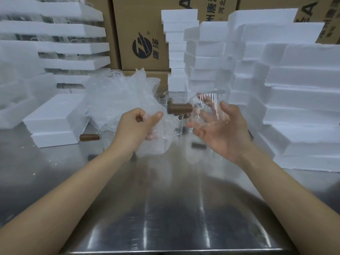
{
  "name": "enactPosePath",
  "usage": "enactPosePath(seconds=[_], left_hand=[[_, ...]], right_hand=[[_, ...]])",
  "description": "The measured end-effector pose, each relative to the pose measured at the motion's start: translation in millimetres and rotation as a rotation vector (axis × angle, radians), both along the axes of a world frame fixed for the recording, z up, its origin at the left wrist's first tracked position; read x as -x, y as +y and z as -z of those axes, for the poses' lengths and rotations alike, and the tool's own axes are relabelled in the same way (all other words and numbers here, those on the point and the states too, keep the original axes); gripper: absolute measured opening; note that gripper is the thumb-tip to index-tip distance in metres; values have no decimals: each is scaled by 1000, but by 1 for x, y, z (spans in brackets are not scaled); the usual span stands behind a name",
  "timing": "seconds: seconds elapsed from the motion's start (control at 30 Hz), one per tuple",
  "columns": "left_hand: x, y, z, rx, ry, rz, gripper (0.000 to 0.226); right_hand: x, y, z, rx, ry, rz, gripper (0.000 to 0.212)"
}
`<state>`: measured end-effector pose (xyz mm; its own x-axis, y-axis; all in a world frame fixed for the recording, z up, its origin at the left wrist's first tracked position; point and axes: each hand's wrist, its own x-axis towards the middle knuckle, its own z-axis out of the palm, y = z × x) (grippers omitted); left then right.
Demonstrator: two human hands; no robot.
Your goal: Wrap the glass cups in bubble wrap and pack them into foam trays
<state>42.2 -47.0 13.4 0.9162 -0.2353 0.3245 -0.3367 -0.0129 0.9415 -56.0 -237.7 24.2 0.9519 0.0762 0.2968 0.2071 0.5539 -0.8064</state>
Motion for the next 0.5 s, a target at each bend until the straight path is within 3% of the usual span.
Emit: enactPosePath(seconds=[0.1, 0.23, 0.37, 0.5], left_hand=[[1, -2, -2, 52, 106, -3, 28], [-2, 0, -7, 166, 346, 174, 39], [-2, 0, -7, 78, 278, 393, 28], [4, -2, 2, 48, 65, 392, 23]], right_hand=[[0, -6, 1, 301, -10, -213, 65], [-8, -10, 11, 623, -72, 26, 48], [-17, -10, 16, 443, -10, 241, 33], [-20, -8, 16, 398, 17, 339, 33]])
